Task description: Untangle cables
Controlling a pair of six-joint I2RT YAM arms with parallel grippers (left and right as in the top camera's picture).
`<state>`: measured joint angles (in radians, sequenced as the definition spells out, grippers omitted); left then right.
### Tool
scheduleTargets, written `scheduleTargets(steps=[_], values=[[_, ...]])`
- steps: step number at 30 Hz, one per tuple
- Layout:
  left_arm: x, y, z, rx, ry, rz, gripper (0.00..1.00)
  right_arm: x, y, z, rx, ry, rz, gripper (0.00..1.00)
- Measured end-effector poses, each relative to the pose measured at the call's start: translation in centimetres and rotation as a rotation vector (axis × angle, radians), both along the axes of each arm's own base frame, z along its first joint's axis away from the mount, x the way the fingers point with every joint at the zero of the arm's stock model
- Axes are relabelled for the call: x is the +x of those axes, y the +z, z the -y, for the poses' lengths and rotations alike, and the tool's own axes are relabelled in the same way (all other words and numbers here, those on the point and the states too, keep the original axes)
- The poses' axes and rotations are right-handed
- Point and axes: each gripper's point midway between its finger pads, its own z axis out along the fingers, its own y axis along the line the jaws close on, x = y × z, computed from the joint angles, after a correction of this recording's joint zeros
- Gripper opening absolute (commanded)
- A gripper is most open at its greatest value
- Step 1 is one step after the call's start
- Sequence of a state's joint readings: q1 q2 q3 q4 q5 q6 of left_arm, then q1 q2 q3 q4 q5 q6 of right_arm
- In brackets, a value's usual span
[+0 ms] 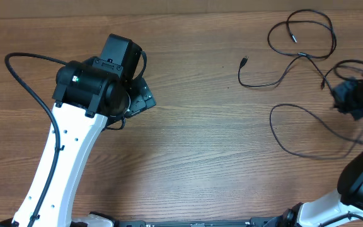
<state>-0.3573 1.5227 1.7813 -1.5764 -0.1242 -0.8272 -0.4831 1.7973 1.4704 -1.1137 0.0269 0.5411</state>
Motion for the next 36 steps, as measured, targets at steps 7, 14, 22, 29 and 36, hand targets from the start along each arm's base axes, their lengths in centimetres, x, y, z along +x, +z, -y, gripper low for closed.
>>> scheduleTargets(steps=[7, 14, 22, 29, 36], values=[[0.0, 0.0, 0.0, 0.0, 0.0, 0.002, 0.99, -6.3, -0.1, 4.7, -0.03, -0.329, -0.134, 0.04], [0.1, 0.0, -0.1, 0.003, 0.001, 0.003, 0.99, -9.8, 0.1, 8.1, -0.074, -0.519, -0.167, 0.04], [-0.1, 0.0, -0.2, 0.009, 0.001, -0.004, 1.0, -10.3, 0.5, 12.2, -0.185, -0.609, -0.101, 0.04], [-0.2, 0.0, -0.2, 0.013, -0.009, -0.007, 1.0, -8.4, 0.2, 14.2, -0.244, -0.572, 0.002, 0.16], [0.0, 0.0, -0.1, 0.012, -0.012, -0.001, 1.0, -7.2, 0.0, 14.3, -0.224, -0.519, 0.046, 0.83]])
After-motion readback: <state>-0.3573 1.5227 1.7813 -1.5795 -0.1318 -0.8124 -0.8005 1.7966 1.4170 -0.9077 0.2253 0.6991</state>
